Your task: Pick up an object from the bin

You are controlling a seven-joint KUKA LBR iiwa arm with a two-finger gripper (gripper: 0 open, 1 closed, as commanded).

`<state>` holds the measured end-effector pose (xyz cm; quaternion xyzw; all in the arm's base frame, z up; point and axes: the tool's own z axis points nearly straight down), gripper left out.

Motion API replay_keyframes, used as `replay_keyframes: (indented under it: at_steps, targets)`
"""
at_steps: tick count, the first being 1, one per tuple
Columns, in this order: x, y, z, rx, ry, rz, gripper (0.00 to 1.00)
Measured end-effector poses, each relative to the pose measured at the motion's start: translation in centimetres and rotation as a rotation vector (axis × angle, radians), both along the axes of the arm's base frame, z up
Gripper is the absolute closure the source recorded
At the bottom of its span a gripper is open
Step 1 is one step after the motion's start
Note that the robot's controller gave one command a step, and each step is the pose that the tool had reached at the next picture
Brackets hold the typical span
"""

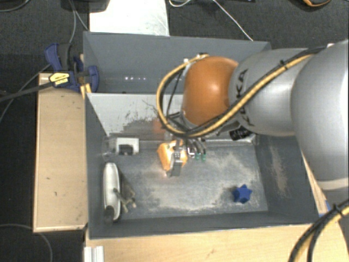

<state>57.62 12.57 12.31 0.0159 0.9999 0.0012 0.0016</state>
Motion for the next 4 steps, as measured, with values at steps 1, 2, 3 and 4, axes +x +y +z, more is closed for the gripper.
replay_keyframes:
  at_steps: [1, 2, 3, 4]
  targets:
    - [0.8, -3.8, 4.8, -0.002, -0.008, 0.001, 0.00]
    - [1.3, -5.6, -1.8, 0.000, -0.011, 0.184, 0.00]
    - [-1.2, 0.0, -5.3, -0.001, -0.009, 0.298, 0.00]
    - [-1.6, -0.8, -5.3, -0.001, -0.013, 0.383, 0.00]
